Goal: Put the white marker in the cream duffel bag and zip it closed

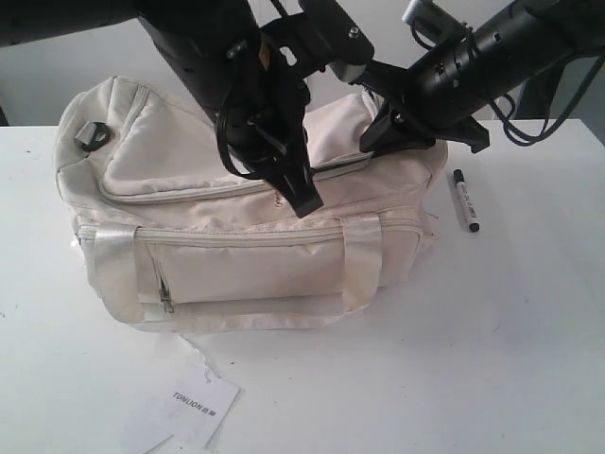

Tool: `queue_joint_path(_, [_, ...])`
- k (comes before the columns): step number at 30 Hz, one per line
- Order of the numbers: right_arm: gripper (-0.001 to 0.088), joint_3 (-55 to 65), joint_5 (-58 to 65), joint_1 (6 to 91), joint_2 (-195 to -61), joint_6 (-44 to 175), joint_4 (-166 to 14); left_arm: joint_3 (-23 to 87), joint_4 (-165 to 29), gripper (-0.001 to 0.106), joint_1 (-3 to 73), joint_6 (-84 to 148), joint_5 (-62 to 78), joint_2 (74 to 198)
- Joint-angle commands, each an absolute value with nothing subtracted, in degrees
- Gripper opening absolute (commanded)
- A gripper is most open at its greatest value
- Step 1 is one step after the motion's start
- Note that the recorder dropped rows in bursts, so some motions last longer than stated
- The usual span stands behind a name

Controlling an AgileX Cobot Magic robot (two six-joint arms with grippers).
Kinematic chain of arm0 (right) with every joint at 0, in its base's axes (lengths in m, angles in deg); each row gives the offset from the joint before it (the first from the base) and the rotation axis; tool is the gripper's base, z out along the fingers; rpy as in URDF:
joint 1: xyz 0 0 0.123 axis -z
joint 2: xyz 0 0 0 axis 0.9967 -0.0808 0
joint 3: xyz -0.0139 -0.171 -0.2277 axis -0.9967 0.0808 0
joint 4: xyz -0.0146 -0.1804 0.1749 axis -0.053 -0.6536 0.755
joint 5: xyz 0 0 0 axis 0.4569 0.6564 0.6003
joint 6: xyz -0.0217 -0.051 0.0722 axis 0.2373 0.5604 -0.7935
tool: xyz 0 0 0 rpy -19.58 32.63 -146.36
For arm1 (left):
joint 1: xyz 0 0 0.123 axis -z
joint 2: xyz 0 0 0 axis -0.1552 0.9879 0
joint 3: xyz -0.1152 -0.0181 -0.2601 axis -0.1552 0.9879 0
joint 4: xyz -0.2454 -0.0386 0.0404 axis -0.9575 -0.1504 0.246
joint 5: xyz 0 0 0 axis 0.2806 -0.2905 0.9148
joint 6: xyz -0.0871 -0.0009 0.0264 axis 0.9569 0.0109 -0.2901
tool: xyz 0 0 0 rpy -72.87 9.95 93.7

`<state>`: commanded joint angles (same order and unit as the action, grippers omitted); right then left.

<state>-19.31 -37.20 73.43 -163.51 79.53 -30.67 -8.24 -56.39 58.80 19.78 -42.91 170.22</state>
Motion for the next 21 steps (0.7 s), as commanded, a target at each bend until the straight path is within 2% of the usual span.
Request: queue_joint_path(21, [0.0000, -19.3, -37.2, 73.4, -163.5, 79.5, -31.4, -8.2, -53.1, 0.000, 58.7, 19.8, -48.2, 170.2])
